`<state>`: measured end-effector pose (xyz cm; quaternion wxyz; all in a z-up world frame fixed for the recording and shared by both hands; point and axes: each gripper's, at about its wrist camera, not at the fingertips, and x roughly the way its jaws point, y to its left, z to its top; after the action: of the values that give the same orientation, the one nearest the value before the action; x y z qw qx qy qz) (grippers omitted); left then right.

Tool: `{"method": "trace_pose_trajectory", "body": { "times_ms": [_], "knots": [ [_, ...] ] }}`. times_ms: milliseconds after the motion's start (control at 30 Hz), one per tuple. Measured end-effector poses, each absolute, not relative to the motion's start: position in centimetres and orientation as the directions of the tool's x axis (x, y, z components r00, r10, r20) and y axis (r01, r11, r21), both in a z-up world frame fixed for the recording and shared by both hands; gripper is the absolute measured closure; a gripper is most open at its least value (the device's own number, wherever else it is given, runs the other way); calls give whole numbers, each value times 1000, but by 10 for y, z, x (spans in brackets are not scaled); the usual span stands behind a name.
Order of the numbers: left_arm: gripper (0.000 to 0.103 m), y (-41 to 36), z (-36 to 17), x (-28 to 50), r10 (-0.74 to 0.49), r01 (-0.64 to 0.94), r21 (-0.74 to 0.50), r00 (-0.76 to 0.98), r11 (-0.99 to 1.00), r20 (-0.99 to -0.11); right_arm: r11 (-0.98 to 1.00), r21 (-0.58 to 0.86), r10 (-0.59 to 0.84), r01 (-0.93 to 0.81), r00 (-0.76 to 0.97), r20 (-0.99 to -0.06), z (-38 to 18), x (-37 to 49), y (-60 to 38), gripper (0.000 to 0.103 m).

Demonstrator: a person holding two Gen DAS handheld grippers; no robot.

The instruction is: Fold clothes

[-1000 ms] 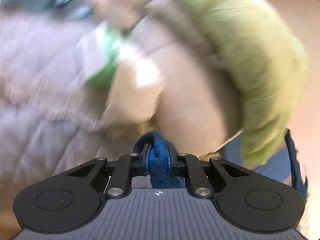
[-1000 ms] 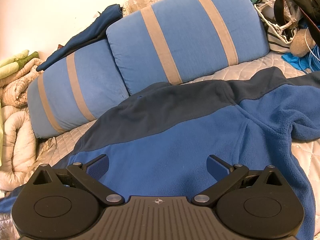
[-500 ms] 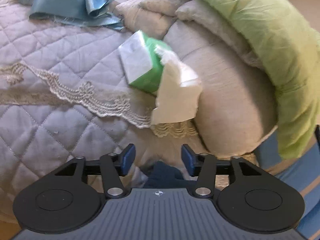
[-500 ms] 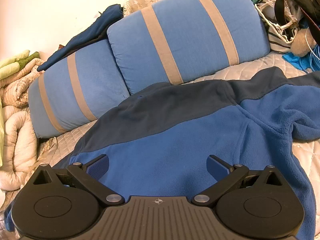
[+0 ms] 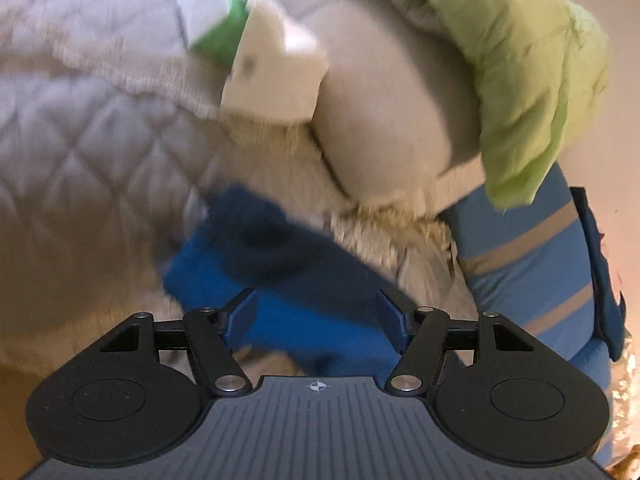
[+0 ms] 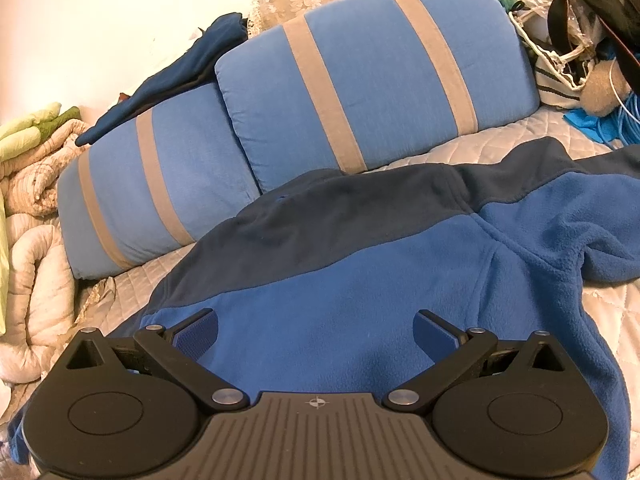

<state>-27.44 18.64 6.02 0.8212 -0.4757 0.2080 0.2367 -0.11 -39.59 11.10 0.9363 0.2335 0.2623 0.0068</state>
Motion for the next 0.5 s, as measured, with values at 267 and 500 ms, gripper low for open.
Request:
{"method": "trace_pose_trajectory", "body": {
  "times_ms": [267, 500],
  "knots": [
    [39, 156, 39, -269, 62, -551, -684, 798, 478, -599, 888, 447, 137, 111, 863, -486, 111, -1, -397, 0],
    [39, 133, 39, -263, -10, -464, -713, 835, 525, -550, 887, 448, 138, 109, 864, -484, 111, -2, -397, 0]
  ]
}}
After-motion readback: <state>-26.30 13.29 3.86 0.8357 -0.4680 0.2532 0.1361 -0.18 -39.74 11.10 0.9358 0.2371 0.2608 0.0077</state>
